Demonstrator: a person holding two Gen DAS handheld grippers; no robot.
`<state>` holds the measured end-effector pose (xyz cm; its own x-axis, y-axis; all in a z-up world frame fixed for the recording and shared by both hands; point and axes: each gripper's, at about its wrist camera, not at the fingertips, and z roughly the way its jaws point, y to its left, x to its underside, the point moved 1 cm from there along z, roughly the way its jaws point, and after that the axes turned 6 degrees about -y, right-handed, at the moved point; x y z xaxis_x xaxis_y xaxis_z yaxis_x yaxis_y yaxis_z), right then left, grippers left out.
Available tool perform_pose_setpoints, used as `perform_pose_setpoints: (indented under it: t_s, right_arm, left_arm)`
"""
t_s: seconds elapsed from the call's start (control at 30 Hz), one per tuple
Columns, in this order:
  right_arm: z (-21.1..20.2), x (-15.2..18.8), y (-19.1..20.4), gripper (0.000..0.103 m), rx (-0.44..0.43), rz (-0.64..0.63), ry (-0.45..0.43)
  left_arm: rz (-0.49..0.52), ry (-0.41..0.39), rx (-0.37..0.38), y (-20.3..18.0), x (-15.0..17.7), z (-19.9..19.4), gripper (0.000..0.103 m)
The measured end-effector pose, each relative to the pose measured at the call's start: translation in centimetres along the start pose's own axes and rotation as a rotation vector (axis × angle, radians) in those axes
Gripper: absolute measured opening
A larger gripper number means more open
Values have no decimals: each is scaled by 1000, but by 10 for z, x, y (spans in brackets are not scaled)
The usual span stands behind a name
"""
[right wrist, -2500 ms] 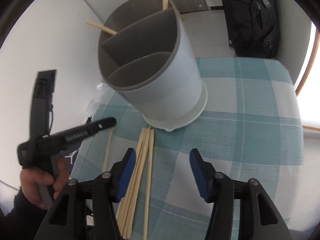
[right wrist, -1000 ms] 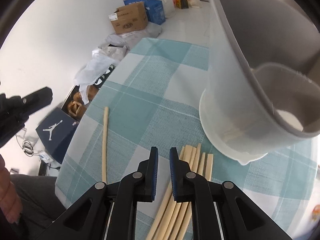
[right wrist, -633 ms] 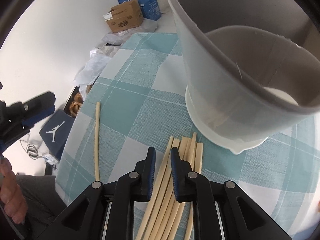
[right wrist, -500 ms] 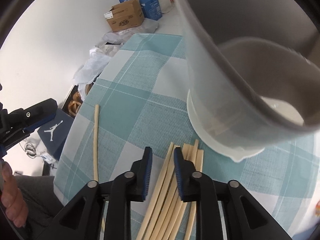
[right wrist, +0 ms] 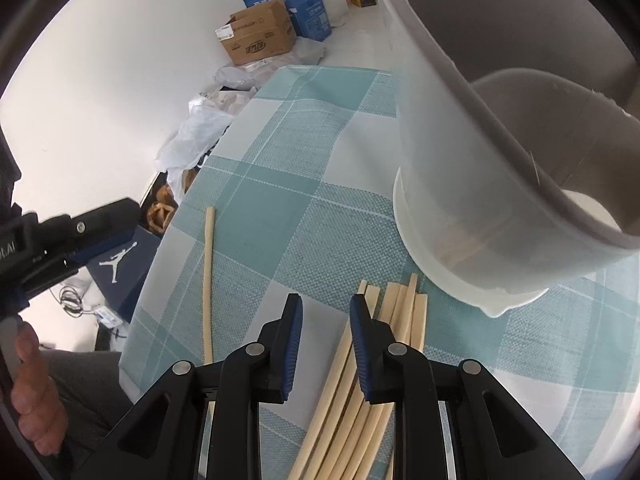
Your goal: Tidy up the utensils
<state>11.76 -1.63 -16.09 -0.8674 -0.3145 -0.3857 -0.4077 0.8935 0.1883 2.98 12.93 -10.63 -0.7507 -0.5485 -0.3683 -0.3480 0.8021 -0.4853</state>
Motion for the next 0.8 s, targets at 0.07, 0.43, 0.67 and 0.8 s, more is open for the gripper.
perform_pose_setpoints:
  t_s: [0.07,0.43,0.67,0.8]
  right_arm:
    - [3,-4,2,24,30,-23,9]
    - [5,-1,5,27,102,-92,44]
    - [7,1,9,5,117,-72,-8]
    - [4,-4,3,4,58,-1,-48]
  left_arm:
    - [-8,-2,-4,2,0,-1,33]
    - [-25,13,-9,3,0,2,33]
    - [-37,24,-50,11,0,5,33]
    - [-37,33,-70,13,2,9,33]
